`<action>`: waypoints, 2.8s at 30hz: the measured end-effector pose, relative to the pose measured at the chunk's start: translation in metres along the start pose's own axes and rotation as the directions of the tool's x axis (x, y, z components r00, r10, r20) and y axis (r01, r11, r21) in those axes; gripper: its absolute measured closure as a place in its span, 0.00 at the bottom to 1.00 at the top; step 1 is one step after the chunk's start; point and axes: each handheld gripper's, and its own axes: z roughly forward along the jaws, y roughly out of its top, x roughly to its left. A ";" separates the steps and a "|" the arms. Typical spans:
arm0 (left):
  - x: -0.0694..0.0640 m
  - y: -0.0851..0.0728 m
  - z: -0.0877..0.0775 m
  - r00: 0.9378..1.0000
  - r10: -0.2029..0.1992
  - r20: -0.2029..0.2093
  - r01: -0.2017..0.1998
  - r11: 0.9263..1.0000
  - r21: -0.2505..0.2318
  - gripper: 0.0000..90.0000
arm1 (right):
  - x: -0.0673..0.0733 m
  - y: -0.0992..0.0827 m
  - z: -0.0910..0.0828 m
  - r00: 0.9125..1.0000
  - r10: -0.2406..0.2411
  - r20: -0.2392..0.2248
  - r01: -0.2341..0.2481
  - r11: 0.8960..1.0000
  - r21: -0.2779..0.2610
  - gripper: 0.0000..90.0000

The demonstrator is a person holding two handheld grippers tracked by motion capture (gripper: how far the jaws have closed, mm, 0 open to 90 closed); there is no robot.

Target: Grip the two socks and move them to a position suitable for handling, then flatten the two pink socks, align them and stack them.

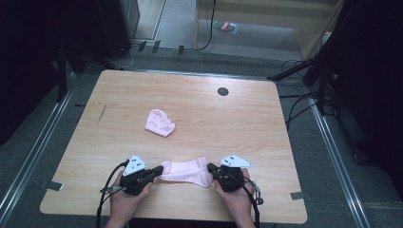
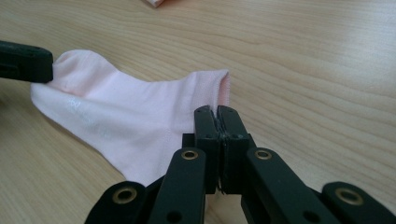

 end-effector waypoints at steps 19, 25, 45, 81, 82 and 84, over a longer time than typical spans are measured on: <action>0.020 0.003 -0.005 0.988 -0.151 -0.011 0.150 0.985 -0.089 0.37 | -0.015 0.008 0.000 0.995 0.093 -0.033 -0.096 0.990 -0.099 0.47; 0.035 0.009 -0.009 0.986 -0.165 -0.029 0.160 0.980 -0.119 0.38 | -0.012 0.025 -0.004 0.994 0.101 -0.038 -0.105 0.987 -0.121 0.50; 0.083 0.014 -0.004 0.960 -0.232 -0.159 0.210 0.967 -0.145 0.42 | 0.014 0.104 0.062 0.996 0.079 -0.033 -0.081 0.994 -0.080 0.56; 0.079 0.013 0.001 0.957 -0.226 -0.182 0.205 0.970 -0.127 0.46 | 0.019 0.151 0.195 0.996 0.090 -0.004 -0.088 0.989 0.122 0.50; 0.079 0.013 0.001 0.957 -0.228 -0.181 0.207 0.970 -0.127 0.47 | 0.020 0.150 0.197 0.997 0.075 -0.001 -0.074 0.989 0.125 0.49; 0.080 0.014 0.001 0.956 -0.229 -0.183 0.209 0.970 -0.124 0.47 | 0.024 0.146 0.202 0.999 0.029 -0.014 -0.026 0.991 0.134 0.51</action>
